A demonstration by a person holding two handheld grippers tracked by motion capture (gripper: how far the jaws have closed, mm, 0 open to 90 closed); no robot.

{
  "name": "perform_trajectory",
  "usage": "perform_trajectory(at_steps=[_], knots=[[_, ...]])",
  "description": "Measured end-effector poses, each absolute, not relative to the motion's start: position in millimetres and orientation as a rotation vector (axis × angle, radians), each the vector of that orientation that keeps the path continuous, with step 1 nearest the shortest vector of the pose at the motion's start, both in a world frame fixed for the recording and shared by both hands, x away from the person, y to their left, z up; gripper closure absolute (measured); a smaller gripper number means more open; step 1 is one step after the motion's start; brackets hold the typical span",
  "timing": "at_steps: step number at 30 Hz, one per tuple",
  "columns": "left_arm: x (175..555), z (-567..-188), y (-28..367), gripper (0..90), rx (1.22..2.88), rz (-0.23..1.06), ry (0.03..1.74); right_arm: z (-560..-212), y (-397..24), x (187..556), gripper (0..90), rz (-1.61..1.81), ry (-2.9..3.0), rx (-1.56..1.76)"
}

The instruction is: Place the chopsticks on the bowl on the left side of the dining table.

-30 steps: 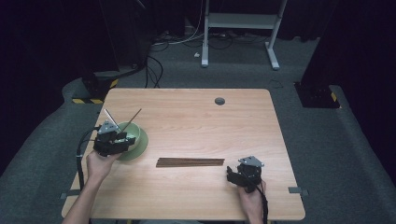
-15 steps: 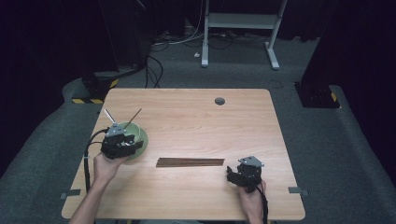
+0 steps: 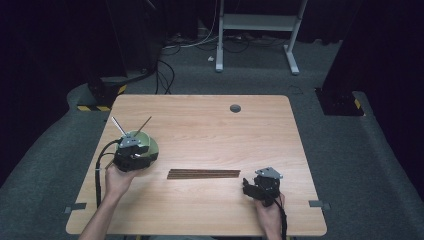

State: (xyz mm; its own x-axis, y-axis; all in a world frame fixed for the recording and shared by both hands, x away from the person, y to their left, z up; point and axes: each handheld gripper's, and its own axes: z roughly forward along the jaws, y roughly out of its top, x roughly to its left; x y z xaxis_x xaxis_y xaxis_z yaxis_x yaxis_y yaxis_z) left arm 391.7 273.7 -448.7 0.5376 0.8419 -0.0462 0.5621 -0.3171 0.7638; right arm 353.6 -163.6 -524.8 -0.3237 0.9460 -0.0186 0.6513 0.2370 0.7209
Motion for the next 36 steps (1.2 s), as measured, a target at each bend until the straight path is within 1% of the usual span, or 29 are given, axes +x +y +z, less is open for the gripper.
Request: perform_trajectory(at_steps=[3, 17, 26, 36], knots=[[392, -450, 269, 44.9, 2.041, 0.475, 1.129, -525, -164, 354, 21.8, 0.861, 2.060, 1.460], [393, -451, 258, 38.8, 2.034, 0.478, 1.105, -525, -164, 354, 21.8, 0.861, 2.060, 1.460], [395, -453, 251, 33.0, 2.007, 0.446, 1.103, -525, -164, 354, 21.8, 0.861, 2.060, 1.460], [397, -453, 241, 29.8, 1.972, 0.411, 1.090, -525, -164, 354, 21.8, 0.861, 2.060, 1.460]])
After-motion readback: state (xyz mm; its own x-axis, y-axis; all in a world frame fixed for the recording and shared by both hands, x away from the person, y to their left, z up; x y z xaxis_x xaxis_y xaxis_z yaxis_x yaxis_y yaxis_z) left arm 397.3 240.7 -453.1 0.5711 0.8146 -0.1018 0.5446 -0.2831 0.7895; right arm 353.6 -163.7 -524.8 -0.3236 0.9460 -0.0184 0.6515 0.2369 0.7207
